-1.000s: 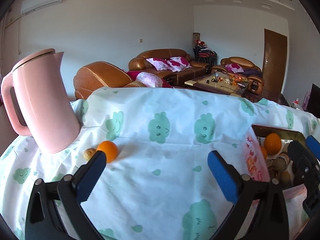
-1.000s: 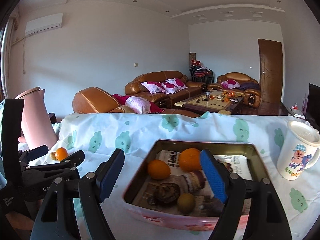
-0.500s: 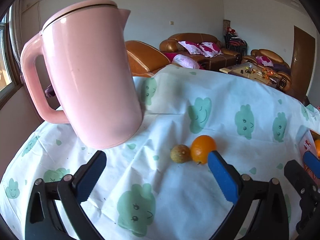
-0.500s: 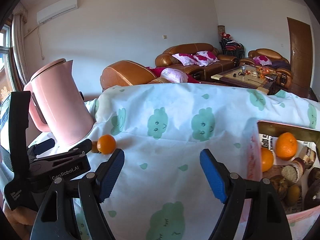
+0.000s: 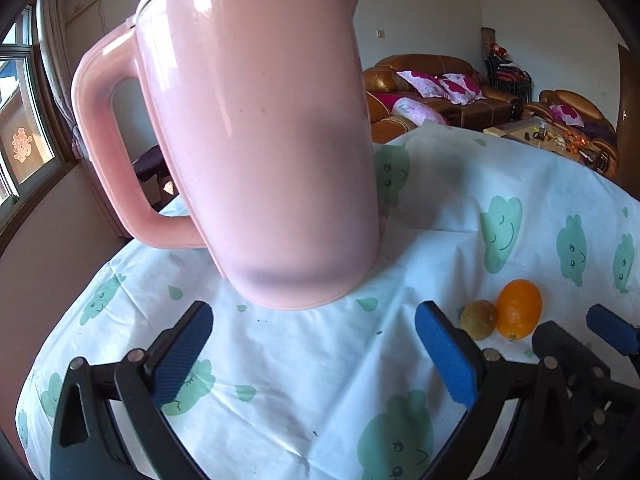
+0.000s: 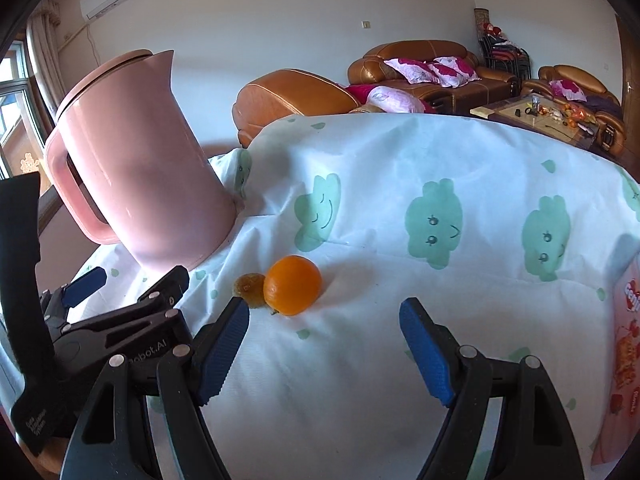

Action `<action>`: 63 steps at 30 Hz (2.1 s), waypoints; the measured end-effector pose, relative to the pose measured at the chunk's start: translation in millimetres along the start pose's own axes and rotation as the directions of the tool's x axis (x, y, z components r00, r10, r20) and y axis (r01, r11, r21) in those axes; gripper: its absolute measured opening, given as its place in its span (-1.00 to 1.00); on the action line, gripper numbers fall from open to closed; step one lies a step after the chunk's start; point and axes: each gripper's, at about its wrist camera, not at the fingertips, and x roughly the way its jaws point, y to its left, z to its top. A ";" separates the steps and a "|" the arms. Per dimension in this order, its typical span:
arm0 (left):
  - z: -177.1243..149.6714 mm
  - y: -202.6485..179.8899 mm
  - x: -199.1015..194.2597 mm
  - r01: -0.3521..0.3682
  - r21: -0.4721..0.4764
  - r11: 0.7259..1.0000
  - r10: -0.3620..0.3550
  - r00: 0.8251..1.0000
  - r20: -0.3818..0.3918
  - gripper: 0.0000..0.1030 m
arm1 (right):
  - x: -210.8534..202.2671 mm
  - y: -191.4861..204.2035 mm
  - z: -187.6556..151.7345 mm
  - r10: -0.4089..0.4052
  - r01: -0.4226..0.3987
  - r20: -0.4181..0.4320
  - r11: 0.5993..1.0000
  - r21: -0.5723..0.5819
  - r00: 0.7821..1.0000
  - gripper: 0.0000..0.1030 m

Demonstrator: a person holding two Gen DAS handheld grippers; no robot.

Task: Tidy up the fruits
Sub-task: 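Grasp the small orange with the right tool while the left tool grasps the yellow fruit, then carry the small orange and yellow fruit toward the tin tray with both tools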

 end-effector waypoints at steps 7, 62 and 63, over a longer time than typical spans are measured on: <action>3.5 14.4 1.8 -0.031 -0.036 0.999 0.031 0.999 -0.014 1.00 | 37.4 6.6 14.5 0.026 -0.024 -0.077 0.999 0.025 0.997 0.07; -0.6 -30.8 -27.6 0.298 -0.053 0.953 -0.290 0.949 0.123 -0.47 | -82.1 9.4 -37.4 -0.186 0.224 0.295 0.969 -0.102 0.937 -0.26; -1.5 -30.6 -28.8 0.299 -0.055 0.953 -0.291 0.948 0.126 -0.47 | -85.4 10.8 -39.0 -0.190 0.233 0.308 0.966 -0.110 0.932 -0.26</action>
